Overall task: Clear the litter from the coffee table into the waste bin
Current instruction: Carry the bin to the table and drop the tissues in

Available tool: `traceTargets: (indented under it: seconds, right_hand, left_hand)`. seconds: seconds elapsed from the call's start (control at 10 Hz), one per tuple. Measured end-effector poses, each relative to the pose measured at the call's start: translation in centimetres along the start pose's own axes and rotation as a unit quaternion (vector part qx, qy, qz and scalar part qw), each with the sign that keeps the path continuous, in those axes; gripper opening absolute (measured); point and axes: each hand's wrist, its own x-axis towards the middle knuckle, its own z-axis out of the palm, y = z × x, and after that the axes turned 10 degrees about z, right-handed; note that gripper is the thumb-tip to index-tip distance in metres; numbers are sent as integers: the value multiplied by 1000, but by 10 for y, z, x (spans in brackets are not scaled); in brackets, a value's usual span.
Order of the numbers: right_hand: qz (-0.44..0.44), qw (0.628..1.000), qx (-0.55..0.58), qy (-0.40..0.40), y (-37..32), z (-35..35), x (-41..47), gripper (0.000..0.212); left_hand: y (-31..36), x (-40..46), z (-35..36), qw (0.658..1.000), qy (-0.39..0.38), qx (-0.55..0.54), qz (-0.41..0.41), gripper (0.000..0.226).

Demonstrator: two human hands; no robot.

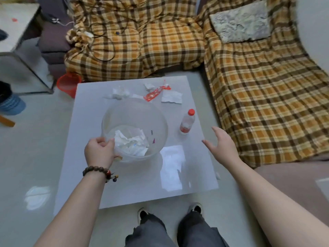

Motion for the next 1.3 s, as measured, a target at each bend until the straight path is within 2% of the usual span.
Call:
traceTargets:
  seconds: [0.3,0.6,0.7,0.8,1.0,1.2,1.3]
  right_hand:
    - [19,999,6,29,109,-65,27,66]
    - [-55,997,2,-48,225,-116,98,65]
    - [-88,994,-10,-69,246,-138,122,64]
    - [-113,990,-11,-82,250,-154,150,61]
    - [-162,980,-20,-111,229,-156,206,58]
    - [-210,965,-47,-149,193,-142,266,55]
    - [-241,955,-63,-162,156,-130,307,54]
  left_hand:
    - [33,-39,77,1000,-5,-10,22,45]
    - [35,-119,143,993,108,-42,-28,52]
    - [38,-141,153,990,119,-57,-44,40]
    - [37,-152,162,984,138,-74,-81,32]
    - [6,-145,165,976,163,-81,-117,55]
    - [-66,-100,156,953,230,-96,-174,60]
    - [-78,-73,155,947,236,-102,-191,57]
